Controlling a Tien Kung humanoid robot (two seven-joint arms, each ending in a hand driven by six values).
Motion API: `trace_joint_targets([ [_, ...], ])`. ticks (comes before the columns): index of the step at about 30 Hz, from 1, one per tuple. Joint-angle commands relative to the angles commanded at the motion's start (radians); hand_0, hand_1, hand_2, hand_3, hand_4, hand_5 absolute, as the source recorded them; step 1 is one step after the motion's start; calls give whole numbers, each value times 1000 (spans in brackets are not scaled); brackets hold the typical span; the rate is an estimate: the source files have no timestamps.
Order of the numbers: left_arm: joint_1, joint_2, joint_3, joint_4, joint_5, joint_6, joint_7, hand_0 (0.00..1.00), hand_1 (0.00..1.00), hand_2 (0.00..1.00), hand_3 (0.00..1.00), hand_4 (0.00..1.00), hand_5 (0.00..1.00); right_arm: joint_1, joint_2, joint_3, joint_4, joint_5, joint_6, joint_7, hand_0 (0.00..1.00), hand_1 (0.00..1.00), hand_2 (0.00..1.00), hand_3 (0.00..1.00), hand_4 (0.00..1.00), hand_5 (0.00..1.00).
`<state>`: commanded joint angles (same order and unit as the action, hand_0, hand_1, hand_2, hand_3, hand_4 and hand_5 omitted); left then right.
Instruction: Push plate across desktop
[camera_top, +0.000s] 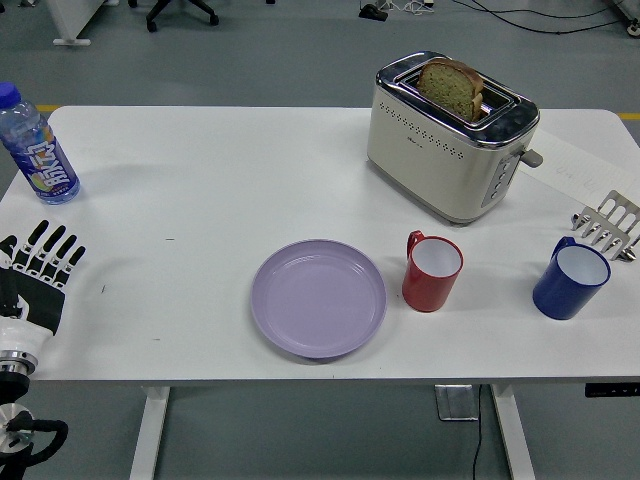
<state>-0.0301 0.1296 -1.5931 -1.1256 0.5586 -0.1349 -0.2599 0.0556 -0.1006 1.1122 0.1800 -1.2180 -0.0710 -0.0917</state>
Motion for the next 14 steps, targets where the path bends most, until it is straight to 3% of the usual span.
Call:
trace_joint_targets([
  [14,-10,6,-21,-4,3,-1,5,747,765,752,738,475,998,8,-1,-5,0,3,2,1,603,546,650,612,137,351],
])
